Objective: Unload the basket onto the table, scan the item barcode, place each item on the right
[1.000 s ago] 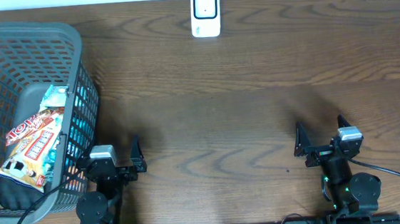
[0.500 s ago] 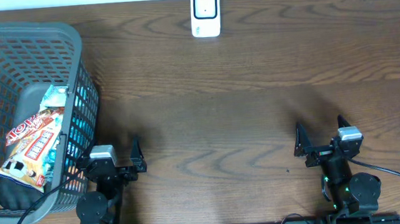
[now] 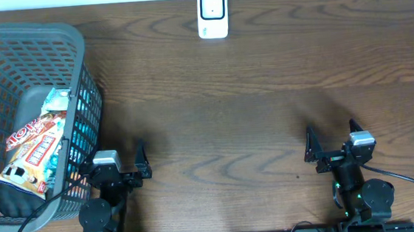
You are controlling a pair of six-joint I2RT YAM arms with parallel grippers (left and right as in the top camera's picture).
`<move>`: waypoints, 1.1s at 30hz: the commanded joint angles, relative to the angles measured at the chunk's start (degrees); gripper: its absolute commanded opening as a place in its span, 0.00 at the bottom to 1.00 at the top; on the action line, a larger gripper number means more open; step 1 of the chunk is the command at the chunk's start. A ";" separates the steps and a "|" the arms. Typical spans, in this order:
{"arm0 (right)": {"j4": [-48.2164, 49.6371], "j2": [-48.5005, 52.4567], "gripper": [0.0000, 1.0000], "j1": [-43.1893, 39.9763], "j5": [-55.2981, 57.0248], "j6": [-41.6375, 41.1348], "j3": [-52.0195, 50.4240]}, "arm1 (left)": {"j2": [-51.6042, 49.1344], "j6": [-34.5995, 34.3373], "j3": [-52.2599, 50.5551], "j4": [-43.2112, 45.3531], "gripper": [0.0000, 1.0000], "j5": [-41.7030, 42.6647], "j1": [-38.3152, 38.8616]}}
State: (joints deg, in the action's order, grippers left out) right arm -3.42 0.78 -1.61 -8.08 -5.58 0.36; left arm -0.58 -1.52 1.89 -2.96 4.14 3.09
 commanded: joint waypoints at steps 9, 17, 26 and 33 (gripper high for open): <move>-0.24 -0.07 0.99 0.52 0.46 0.52 -0.04 | 0.33 -0.26 -1.66 -0.72 0.98 0.74 -0.13; -0.24 -0.07 0.99 0.52 0.46 0.52 -0.04 | 0.33 -0.26 -1.66 -0.70 0.98 0.72 -0.13; -0.24 -0.07 0.99 0.52 0.46 0.52 -0.04 | 0.35 -5.11 -1.44 5.05 0.98 23.28 -0.13; -0.24 -0.07 0.99 0.52 0.46 0.52 -0.04 | 0.33 -9.33 2.97 5.25 0.98 26.32 -0.13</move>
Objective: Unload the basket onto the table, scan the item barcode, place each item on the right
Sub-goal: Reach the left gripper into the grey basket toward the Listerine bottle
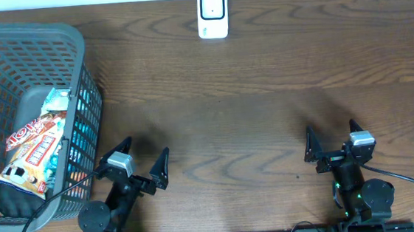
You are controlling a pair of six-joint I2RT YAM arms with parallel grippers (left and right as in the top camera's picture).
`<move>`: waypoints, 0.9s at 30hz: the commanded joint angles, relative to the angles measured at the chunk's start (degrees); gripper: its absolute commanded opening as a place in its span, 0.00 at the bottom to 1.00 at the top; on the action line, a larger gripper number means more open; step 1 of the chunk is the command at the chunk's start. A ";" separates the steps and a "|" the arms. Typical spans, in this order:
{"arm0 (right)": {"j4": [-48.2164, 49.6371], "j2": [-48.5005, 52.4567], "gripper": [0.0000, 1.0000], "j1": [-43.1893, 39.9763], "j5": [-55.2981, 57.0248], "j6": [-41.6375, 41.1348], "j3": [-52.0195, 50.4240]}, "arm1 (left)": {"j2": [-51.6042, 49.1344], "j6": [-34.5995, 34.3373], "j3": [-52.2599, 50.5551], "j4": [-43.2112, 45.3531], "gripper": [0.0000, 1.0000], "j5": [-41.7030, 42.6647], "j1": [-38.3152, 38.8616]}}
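Note:
A flat snack bag with red and white print lies in the grey mesh basket at the left, on top of other packets. The white barcode scanner stands at the table's far edge, in the middle. My left gripper is open just right of the basket's near corner, its two fingers spread wide along a slant and holding nothing. Near the front edge at the right, my right gripper points left; it is open and empty.
The basket's tall mesh wall stands between the left gripper and the bags. A teal packet and a dark one also lie inside. Cables trail from both arm bases at the front edge.
My left gripper has turned and shifted a little to the right; its fingers now sit farther apart and on a slant. The right arm, the bags and the scanner have not moved.

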State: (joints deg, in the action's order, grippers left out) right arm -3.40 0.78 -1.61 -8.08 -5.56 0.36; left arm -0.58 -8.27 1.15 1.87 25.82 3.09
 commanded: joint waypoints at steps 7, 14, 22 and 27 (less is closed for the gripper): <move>-0.26 -0.07 0.99 0.52 0.46 0.50 -0.04 | -0.81 -6.73 13.27 0.28 0.98 11.23 -0.13; -0.26 -0.07 0.99 0.52 0.46 0.50 -0.04 | -9.42 -11.13 25.68 -2.21 0.98 14.78 -0.13; -0.26 -0.07 0.99 0.52 0.46 0.50 -0.04 | -27.63 -7.50 48.52 -18.47 0.98 18.08 -0.15; -0.26 -0.07 0.99 0.52 0.46 0.50 -0.04 | -43.06 -1.14 74.75 -46.80 0.98 -1.68 -0.15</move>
State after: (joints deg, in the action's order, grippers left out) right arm -3.49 0.89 -1.61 -7.90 -5.58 0.36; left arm -36.77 -15.11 62.50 -35.24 37.65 3.09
